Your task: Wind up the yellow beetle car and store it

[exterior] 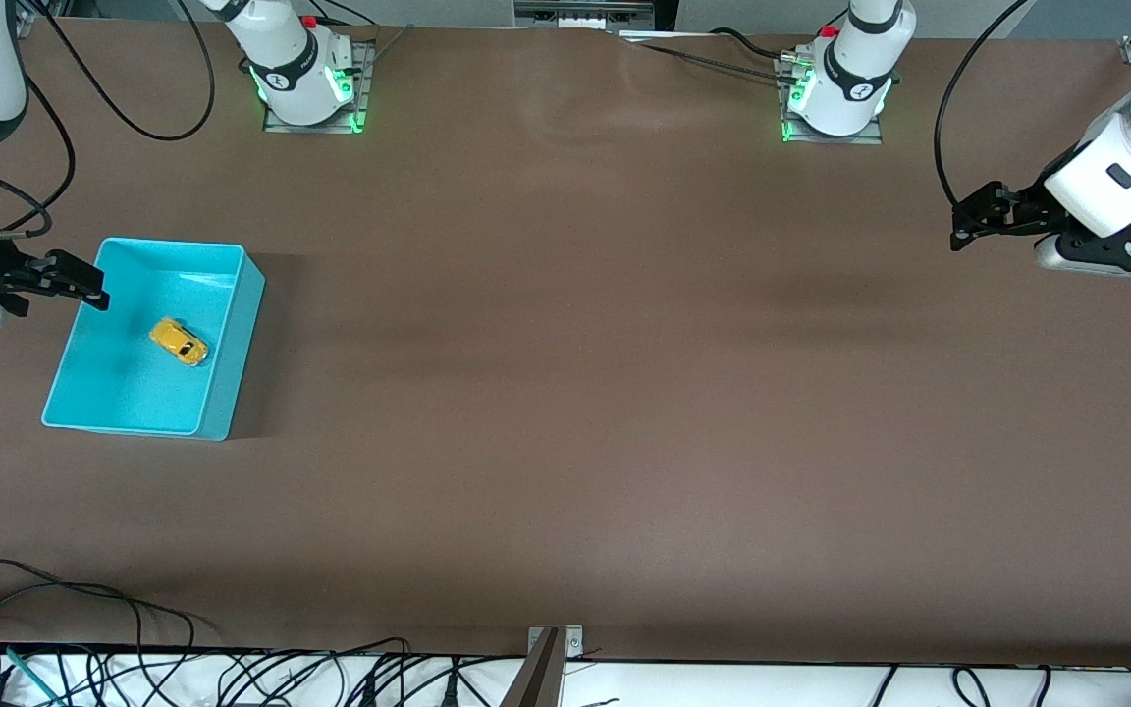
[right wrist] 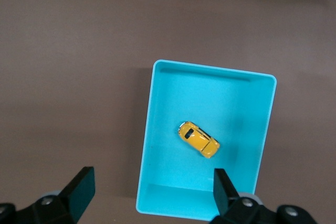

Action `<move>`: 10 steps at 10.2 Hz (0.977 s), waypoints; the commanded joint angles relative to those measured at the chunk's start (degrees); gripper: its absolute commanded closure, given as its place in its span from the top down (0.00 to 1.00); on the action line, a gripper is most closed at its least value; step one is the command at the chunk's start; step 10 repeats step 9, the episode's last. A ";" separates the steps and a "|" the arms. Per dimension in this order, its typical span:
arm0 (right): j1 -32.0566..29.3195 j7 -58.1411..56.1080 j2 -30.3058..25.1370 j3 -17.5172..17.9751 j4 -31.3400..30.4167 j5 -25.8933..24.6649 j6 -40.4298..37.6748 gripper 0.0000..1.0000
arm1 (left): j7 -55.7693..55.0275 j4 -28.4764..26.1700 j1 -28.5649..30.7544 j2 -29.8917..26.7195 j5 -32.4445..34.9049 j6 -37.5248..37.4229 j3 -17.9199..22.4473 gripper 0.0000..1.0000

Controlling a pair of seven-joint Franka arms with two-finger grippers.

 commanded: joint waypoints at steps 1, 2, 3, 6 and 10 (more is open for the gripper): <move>1.74 5.81 1.25 0.02 2.86 -3.32 -2.14 1.00 | -0.26 0.21 -0.26 -0.44 -1.44 -0.72 0.45 1.00; 2.18 8.35 1.07 0.02 3.04 -3.24 -2.23 1.00 | -0.26 0.21 -0.26 -0.44 -1.44 -0.72 0.45 1.00; 2.44 9.42 1.07 0.11 3.13 -3.07 -2.23 1.00 | -0.26 0.21 -0.26 -0.44 -1.44 -0.72 0.45 1.00; 2.54 11.97 0.81 0.99 3.30 -2.89 -3.19 1.00 | -0.26 0.13 -0.26 -0.44 -1.44 -0.72 0.45 1.00; 2.54 14.78 0.89 1.60 4.36 -2.63 -3.46 1.00 | -0.26 0.13 -0.26 -0.44 -1.44 -0.72 0.45 1.00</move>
